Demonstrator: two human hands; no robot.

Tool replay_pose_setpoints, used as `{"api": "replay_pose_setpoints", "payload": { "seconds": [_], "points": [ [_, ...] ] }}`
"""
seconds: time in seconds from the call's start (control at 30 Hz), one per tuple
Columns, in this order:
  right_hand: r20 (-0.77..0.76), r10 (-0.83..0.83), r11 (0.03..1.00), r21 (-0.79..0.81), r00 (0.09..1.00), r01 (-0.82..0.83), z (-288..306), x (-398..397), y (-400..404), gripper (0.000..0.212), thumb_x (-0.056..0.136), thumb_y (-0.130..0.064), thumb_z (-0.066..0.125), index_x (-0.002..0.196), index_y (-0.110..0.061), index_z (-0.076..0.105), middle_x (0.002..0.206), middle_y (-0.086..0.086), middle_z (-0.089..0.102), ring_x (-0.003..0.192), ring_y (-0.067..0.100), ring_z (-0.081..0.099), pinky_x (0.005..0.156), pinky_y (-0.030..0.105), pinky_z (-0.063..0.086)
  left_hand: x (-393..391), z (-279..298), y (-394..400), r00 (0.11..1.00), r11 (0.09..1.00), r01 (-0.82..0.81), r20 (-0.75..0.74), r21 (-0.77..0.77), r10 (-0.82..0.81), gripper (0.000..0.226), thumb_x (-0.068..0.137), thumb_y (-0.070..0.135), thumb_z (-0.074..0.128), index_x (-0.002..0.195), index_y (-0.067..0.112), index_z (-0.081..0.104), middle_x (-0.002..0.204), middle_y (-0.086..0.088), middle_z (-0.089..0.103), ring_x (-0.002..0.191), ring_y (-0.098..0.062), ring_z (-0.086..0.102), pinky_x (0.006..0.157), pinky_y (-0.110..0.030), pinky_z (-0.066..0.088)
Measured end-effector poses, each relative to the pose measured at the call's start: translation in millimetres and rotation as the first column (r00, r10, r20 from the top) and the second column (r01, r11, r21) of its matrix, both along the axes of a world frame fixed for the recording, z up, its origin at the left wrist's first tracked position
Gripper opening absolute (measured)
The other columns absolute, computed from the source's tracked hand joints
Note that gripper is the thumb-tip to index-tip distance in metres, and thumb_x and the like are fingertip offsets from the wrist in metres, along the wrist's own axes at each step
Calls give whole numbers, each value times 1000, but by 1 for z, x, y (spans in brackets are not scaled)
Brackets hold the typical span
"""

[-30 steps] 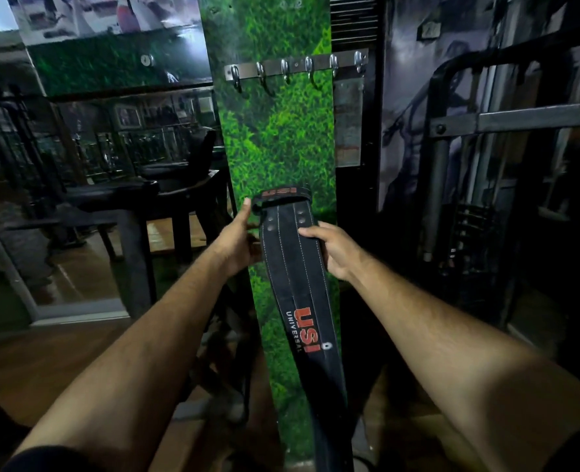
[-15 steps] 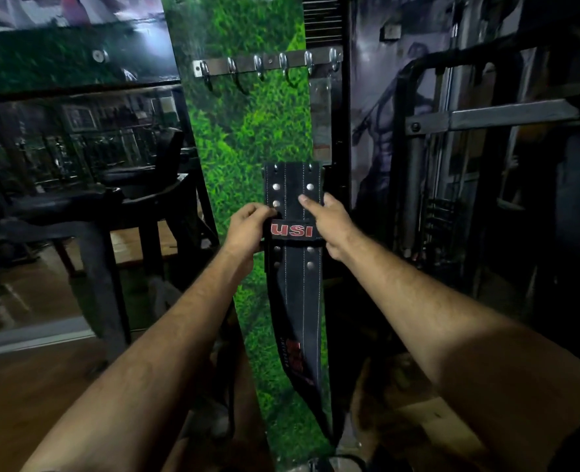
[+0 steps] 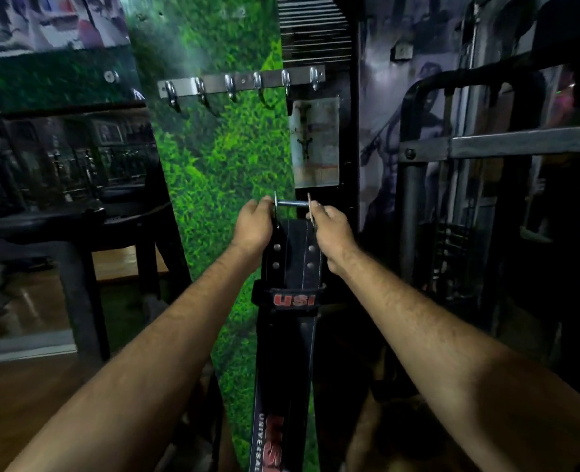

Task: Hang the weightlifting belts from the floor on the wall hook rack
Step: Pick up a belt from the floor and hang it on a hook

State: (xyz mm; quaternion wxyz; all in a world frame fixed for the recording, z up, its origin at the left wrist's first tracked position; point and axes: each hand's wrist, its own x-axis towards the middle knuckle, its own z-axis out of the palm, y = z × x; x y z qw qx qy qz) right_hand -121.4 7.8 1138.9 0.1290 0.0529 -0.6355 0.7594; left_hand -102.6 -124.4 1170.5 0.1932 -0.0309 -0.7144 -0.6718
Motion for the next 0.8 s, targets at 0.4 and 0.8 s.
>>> {"api": "replay_pose_setpoints", "payload": {
  "seconds": [0.4, 0.8],
  "points": [
    [-312, -25, 1000, -3, 950, 26, 34, -70, 60, 35, 101, -39, 50, 91, -9, 65, 79, 10, 58, 67, 24, 53, 53, 30, 46, -62, 29, 64, 961, 983, -125, -229, 137, 154, 34, 95, 44, 51, 69, 21, 55, 72, -2, 59, 74, -22, 57, 75, -48, 54],
    [-463, -271, 954, -16, 844, 298, 106, -113, 78, 46, 103, -33, 48, 60, -21, 39, 55, -9, 37, 54, 11, 35, 52, 28, 31, -84, 83, 90, 952, 986, -76, -284, 145, 115, 23, 102, 25, 49, 87, 11, 58, 68, -4, 58, 55, -18, 53, 54, -27, 48]
  ]
}}
